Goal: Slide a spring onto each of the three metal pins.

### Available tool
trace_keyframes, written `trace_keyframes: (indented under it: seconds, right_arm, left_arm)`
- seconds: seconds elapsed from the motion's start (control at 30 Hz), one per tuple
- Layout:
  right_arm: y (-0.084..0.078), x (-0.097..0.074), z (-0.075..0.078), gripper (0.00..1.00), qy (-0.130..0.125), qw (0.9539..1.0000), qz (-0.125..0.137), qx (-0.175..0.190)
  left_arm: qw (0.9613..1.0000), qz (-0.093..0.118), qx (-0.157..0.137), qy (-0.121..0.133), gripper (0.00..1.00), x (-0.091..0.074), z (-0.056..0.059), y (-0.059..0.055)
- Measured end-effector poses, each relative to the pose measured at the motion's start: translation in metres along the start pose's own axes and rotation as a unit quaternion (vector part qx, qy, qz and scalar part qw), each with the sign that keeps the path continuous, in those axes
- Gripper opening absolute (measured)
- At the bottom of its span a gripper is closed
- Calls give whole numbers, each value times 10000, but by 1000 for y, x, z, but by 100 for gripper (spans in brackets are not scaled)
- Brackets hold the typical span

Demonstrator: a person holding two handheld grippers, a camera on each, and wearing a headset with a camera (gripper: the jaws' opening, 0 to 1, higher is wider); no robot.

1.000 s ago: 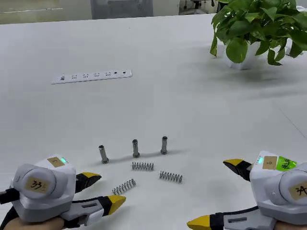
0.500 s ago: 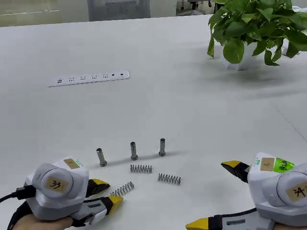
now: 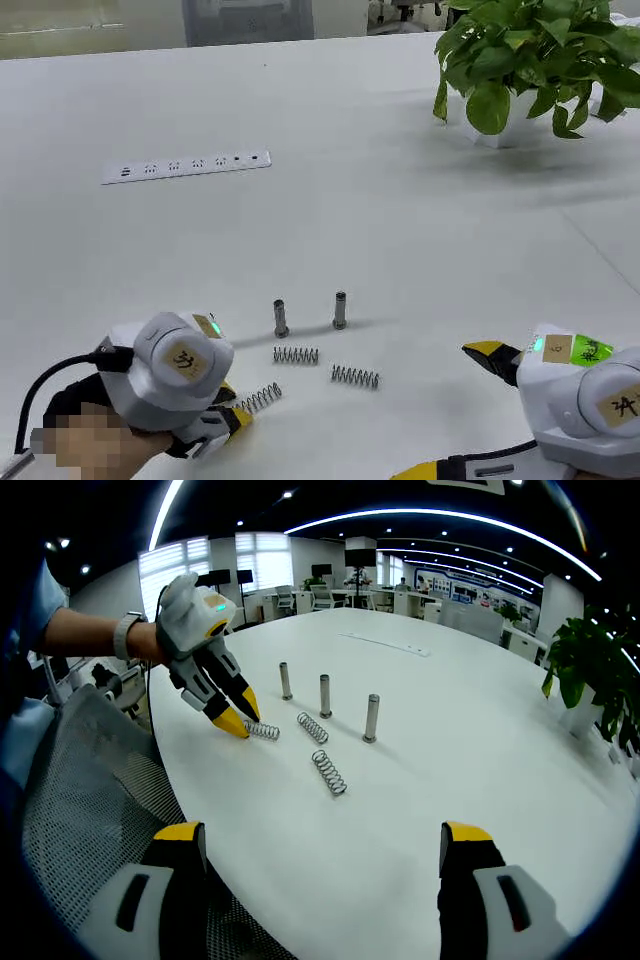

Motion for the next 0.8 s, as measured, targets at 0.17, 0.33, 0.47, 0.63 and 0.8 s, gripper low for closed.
trace_keyframes:
  seconds: [0.17, 0.33, 0.47, 0.63, 0.8]
  right_arm:
    - [-1, 0, 0, 98, 17, 10000, 0, 4]
    - [-1, 0, 0, 98, 15, 10000, -4, -7]
    - [-1, 0, -1, 98, 21, 10000, -5, -22]
    - [0, 0, 0, 98, 10, 10000, 24, -11]
    - [0, 0, 0, 98, 16, 10000, 16, -27]
  left_arm:
    - [9999, -135, -3, -18, 16, 0, 2, 2]
    - [9997, -246, 29, 14, 11, -1, 1, 0]
    - [9997, -225, -93, -20, 10, -1, -4, -1]
    - [9999, -62, -116, -29, 10, -2, 0, -3]
    - [9990, 240, -360, -100, 10, -4, -1, -6]
Point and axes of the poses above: the centre of the closed fingertips' face, and the gripper's own axes: x roughly forward along the fingers, z roughly to its right, y roughly out of its top, the point moved 4 cm from there along -x, roughly backward along the fingers
